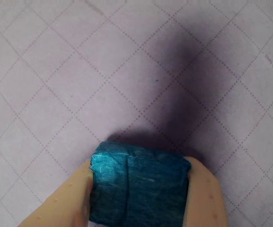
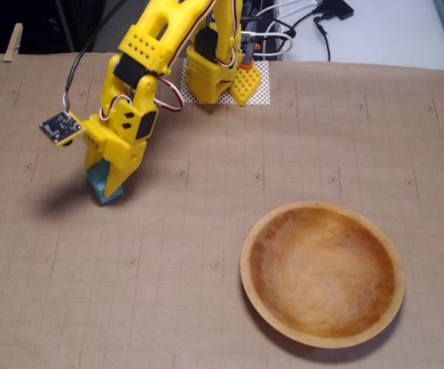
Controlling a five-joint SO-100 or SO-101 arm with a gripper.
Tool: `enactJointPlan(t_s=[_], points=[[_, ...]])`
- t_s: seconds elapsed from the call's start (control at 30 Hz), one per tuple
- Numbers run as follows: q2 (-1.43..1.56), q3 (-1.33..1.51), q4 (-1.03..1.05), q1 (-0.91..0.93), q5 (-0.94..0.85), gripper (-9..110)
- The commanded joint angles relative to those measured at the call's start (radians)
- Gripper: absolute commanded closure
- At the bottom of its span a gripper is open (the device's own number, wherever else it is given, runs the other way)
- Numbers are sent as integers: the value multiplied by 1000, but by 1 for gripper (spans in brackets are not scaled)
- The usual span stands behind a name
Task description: Grasp a blue block and put it in the bowl.
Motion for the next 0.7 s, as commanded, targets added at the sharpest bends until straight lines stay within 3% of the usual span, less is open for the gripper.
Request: enactJointPlan(t_s=[0.0, 0.3, 0.67], points=[[166, 2, 0, -26, -9, 103], [454, -5, 0, -164, -9, 102], [680, -3, 0, -480, 3, 102]])
